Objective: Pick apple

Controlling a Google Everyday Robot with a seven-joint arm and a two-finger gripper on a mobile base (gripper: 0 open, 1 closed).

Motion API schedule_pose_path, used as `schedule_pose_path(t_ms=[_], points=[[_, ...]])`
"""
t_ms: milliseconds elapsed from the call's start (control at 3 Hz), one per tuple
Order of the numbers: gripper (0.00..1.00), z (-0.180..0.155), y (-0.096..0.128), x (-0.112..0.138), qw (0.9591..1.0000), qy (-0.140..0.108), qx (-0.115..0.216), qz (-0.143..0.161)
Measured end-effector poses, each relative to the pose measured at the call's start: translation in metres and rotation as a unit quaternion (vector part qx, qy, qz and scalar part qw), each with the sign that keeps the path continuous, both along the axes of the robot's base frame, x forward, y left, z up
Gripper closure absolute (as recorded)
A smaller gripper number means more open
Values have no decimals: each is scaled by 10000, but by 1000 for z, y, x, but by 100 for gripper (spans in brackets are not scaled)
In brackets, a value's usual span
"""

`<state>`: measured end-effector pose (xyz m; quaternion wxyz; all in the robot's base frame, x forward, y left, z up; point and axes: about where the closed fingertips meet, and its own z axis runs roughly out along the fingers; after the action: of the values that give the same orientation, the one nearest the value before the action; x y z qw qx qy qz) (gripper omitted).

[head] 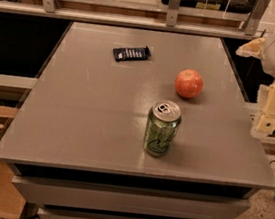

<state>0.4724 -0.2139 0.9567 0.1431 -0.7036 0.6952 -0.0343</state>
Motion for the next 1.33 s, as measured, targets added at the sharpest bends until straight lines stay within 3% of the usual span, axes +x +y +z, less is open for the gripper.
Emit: schedule_pose_path(t_ms=[333,667,1000,1333], points=[[0,-15,10,23,9983,-69,-42,579],[0,-18,18,53,9935,-345,-42,1083],[0,-18,18,53,9935,-346,-43,1085],[0,-18,22,59,9885,-513,-275,1398]])
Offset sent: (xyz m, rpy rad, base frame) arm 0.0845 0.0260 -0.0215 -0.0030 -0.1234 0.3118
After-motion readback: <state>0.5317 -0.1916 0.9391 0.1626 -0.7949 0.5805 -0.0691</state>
